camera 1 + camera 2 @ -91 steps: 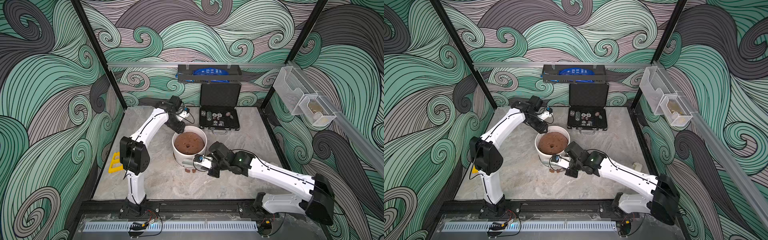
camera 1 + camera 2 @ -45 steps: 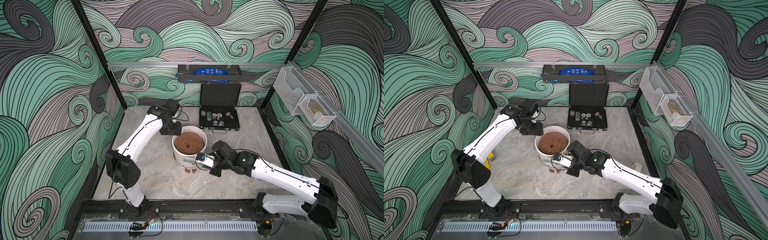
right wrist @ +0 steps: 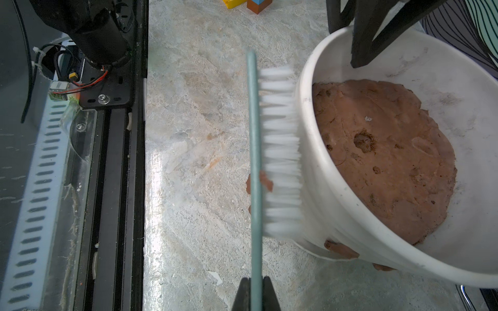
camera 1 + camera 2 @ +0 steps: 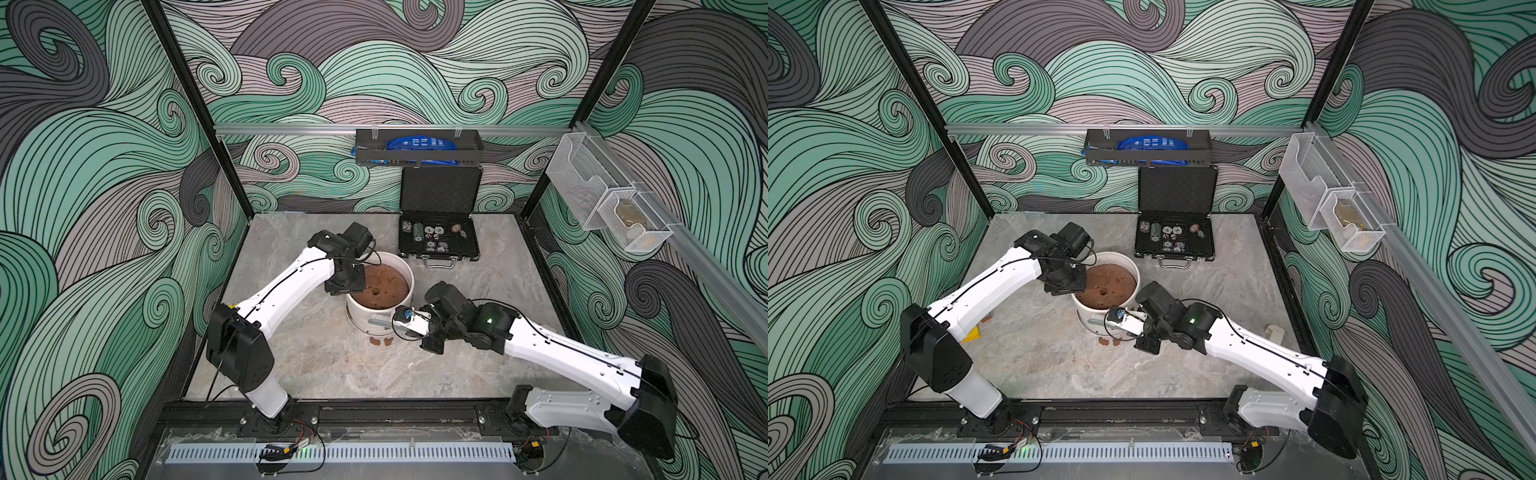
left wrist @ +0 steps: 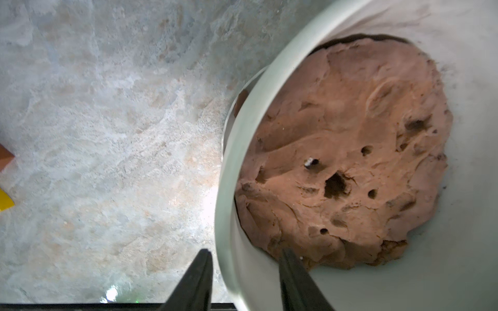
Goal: Scrub the dried mud off the ceramic pot
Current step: Rotate the pot at the center of the board.
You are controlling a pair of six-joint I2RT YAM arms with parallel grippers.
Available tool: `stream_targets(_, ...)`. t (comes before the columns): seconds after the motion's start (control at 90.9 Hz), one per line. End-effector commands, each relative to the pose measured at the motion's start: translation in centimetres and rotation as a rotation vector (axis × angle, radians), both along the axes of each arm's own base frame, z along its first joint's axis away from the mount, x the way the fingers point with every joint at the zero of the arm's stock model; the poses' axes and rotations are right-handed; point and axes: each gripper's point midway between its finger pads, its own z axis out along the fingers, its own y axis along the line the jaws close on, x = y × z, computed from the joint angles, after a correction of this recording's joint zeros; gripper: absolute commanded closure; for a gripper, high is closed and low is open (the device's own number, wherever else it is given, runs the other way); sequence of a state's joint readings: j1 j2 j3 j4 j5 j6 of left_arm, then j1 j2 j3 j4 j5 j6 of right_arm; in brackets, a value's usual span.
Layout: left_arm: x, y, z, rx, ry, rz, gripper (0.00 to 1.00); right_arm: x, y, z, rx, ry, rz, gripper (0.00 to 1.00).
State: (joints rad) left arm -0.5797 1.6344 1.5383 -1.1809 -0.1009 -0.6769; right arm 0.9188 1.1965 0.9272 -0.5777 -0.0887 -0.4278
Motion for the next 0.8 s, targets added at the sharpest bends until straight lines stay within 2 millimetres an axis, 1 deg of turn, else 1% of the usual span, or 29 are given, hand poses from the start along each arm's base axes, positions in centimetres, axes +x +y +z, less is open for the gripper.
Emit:
stream_targets(0.0, -0.1, 0.9, 0.6, 0.022, -0.039, 0.092, 0.65, -0.6, -0.4, -0.4, -0.006, 0.023, 0.009, 1.00)
stream_targets(0.077, -0.1, 0.8, 0.4, 0.026, -0.041, 0.091, 0.69, -0.6, -0.5, -0.5, -0.009, 0.023, 0.008, 1.00)
stream_targets(0.198, 0.0, 0.4, -0.3, 0.028, -0.024, 0.084, 0.73, -0.7, -0.5, -0.6, -0.006, 0.026, 0.011, 1.00)
stream_targets(0.264, 0.0, 0.3, -0.6, 0.033, -0.013, 0.080, 0.79, -0.7, -0.5, -0.7, -0.006, 0.027, 0.011, 1.00)
stream_targets(0.286, 0.0, 0.3, -0.7, 0.035, -0.010, 0.078, 0.83, -0.7, -0.5, -0.7, -0.007, 0.027, 0.010, 1.00)
stream_targets(0.341, 0.0, 0.2, -0.8, 0.038, -0.007, 0.076, 0.87, -0.8, -0.5, -0.9, -0.009, 0.028, 0.010, 1.00)
stream_targets(0.396, 0.1, 0.1, -0.9, 0.037, -0.007, 0.071, 0.88, -0.8, -0.6, -1.5, -0.016, 0.035, 0.010, 1.00)
stream_targets(0.44, 0.1, 0.0, -1.0, 0.035, -0.002, 0.067, 0.92, -0.8, -0.7, -2.1, -0.030, 0.037, 0.002, 1.00)
stream_targets(0.473, 0.2, -0.1, -1.0, 0.032, -0.002, 0.065, 0.94, -0.6, -0.9, -2.6, -0.047, 0.036, -0.014, 1.00)
stream_targets(0.539, 0.2, -0.1, -1.1, 0.033, 0.001, 0.062, 0.94, 0.3, -1.5, -3.7, -0.094, 0.023, -0.061, 1.00)
stream_targets(0.572, 0.2, -0.1, -1.2, 0.035, 0.002, 0.060, 0.94, 0.3, -1.6, -4.1, -0.108, 0.026, -0.066, 1.00)
stream_targets(0.693, 0.3, -0.2, -1.1, 0.041, 0.004, 0.058, 0.94, 0.3, -1.0, -4.2, -0.077, 0.034, -0.059, 1.00)
stream_targets(0.792, 0.4, -0.3, -1.1, 0.043, 0.005, 0.053, 0.94, 0.8, -1.3, -5.5, -0.120, 0.039, -0.084, 1.00)
